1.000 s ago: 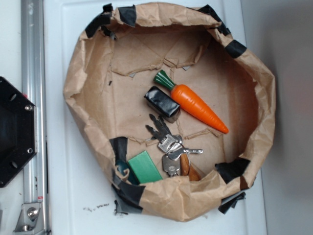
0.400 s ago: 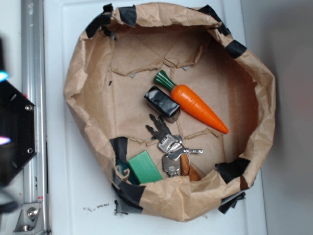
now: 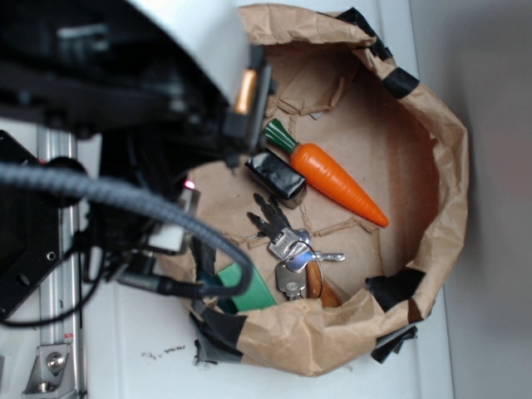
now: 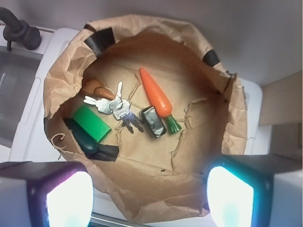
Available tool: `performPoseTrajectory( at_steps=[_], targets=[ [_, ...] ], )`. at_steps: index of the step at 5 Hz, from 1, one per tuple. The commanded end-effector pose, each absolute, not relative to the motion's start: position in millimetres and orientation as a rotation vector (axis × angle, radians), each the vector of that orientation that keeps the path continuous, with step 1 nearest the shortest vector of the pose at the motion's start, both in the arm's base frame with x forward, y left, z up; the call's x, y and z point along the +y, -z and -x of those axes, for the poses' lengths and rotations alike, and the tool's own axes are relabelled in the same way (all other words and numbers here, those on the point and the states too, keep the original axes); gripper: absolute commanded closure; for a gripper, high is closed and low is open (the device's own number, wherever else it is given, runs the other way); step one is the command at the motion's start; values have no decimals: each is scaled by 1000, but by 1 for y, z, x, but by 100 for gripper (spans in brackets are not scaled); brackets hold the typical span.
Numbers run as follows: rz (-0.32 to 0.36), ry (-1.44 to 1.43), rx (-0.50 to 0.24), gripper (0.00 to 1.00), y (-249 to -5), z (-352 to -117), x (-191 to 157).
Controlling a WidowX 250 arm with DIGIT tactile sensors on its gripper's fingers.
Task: Grab the black box.
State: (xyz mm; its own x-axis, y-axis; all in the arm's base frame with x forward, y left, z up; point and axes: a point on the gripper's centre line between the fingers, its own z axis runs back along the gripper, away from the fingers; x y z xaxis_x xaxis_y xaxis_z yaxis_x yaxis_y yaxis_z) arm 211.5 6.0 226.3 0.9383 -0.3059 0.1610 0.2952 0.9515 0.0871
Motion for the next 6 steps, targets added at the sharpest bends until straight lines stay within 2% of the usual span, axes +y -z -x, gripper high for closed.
performPoseTrajectory(
  at_steps=[1,2,3,4,5,6],
  targets=[
    [-102,335,-82,0,-188,-226,8],
    [-83,321,-46,0,-138,-233,30],
    [-120,350,13,0,-88,-239,26],
    [-118,374,39,0,-44,-245,17],
    [-86,413,32,0,-28,-266,1],
    [-63,451,42,94,-18,-287,-19]
  ],
)
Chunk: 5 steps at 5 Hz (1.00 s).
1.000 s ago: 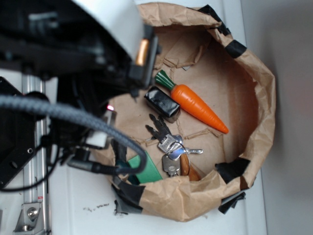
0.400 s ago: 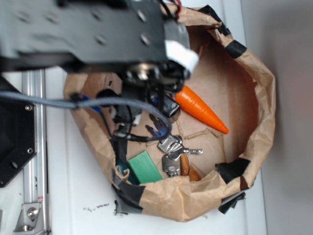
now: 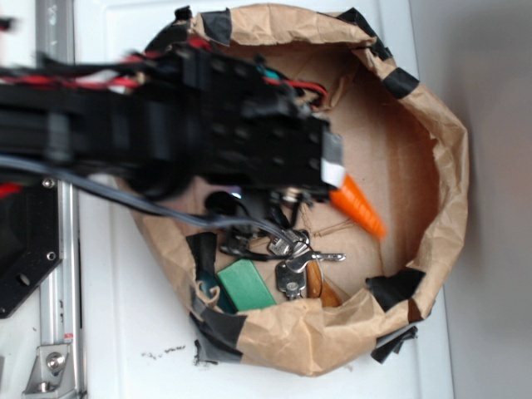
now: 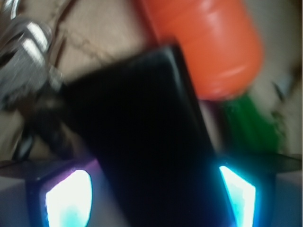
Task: Grab the black box.
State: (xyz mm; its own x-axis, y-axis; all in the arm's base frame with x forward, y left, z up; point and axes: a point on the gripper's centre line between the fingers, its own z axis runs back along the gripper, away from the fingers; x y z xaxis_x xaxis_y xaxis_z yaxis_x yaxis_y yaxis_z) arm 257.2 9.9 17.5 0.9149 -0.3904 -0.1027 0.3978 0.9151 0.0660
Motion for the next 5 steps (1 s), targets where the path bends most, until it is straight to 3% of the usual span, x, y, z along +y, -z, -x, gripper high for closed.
performPoseTrajectory(
  at_steps=[1,2,3,4,5],
  targets=[
    [-71,421,36,100,-37,-284,-19],
    [-120,381,-11,100,-85,-267,-3],
    [-107,290,-56,100,-134,-247,25],
    [-35,180,-115,100,-181,-234,38],
    [4,127,-95,100,-202,-232,35]
  ],
)
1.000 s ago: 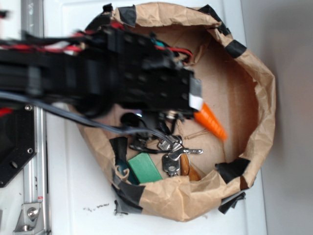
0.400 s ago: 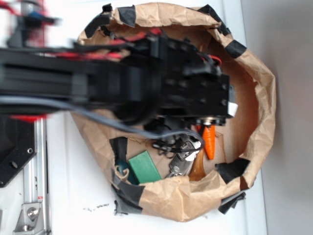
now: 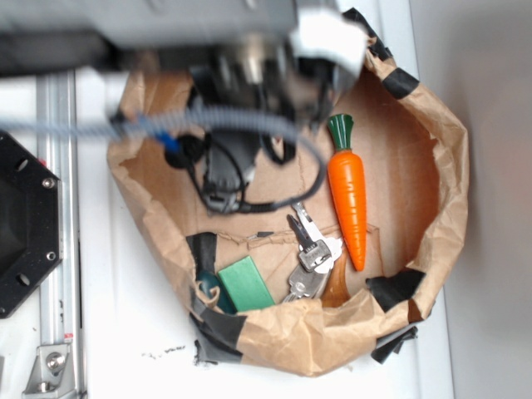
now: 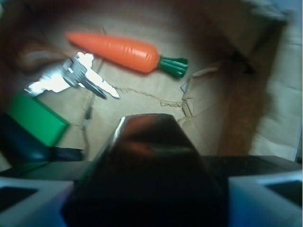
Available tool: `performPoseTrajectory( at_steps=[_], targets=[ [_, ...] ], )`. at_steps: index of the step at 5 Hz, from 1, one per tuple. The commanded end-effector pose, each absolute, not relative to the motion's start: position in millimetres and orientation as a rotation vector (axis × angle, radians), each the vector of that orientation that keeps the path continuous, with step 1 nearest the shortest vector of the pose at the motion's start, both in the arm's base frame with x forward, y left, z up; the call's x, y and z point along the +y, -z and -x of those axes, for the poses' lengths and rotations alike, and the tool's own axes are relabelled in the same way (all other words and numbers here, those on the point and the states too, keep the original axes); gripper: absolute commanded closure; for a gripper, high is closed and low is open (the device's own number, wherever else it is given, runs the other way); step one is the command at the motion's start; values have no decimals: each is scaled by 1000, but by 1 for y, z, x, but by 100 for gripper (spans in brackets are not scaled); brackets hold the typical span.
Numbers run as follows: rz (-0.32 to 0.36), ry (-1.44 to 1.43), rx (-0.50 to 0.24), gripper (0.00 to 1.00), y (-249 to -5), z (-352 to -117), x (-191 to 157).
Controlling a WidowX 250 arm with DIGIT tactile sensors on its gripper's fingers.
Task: Grab the black box.
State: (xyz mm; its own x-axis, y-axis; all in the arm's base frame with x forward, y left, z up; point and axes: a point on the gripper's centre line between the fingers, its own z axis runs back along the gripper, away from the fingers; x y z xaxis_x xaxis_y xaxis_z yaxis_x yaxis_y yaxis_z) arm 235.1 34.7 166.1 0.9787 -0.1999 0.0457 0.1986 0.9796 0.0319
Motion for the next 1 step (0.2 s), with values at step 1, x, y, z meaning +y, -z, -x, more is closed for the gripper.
performPoseTrajectory(
  at_steps=[1],
  targets=[
    [-22,100,-67,100,-201,-231,31]
  ],
)
